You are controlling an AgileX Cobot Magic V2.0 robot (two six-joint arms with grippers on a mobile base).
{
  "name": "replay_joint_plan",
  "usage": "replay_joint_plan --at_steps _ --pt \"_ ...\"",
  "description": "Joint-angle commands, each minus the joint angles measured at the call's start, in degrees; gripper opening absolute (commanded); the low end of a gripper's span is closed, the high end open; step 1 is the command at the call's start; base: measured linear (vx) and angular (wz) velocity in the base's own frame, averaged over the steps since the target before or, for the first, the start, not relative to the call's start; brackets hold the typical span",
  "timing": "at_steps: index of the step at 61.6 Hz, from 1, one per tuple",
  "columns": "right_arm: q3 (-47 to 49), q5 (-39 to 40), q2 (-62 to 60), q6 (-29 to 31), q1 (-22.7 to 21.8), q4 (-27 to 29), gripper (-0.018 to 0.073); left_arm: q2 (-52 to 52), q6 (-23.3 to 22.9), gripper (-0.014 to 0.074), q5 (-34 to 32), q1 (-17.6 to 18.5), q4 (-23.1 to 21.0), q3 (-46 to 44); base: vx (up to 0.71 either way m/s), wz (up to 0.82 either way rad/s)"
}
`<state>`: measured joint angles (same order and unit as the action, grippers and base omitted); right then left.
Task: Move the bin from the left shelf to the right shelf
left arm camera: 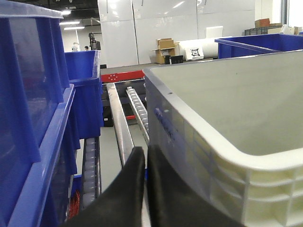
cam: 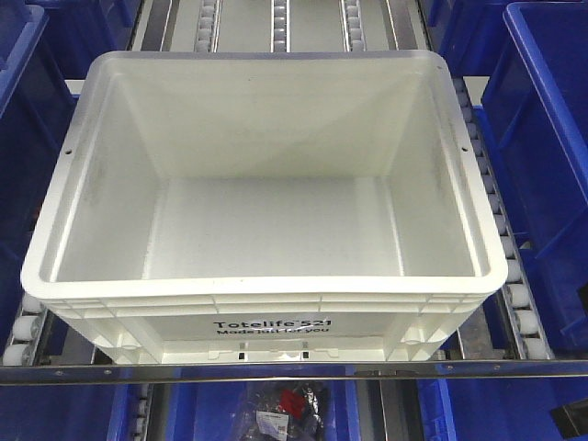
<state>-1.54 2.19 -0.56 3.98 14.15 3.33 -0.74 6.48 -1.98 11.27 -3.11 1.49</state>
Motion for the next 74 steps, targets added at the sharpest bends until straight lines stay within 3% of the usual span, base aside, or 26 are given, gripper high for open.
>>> replay_joint_plan --at_steps 1,55,64,74 --pt "-1.09 4.51 -0.7 0.46 0.03 -0.2 -0.0008 -0.64 -0.24 -0.0008 -4.06 0.26 -0.38 -1.33 0.0 0.0" --pt "-1.04 6.24 -0.7 0.51 0.03 -0.21 -0.0008 -0.64 -0.24 -0.0008 -4.21 0.26 -0.38 -1.33 0.0 0.0" --pt "-1.05 13.74 -0.7 0.4 0.03 -0.21 -0.0008 -0.64 -0.24 -0.0008 -7.99 0.26 -0.38 -1.33 0.0 0.0" --pt "-0.61 23.28 -0.7 -3.43 0.03 1.48 -0.0008 -0.64 -0.79 -0.0008 -19.5 0.26 -0.44 -1.45 0.0 0.0"
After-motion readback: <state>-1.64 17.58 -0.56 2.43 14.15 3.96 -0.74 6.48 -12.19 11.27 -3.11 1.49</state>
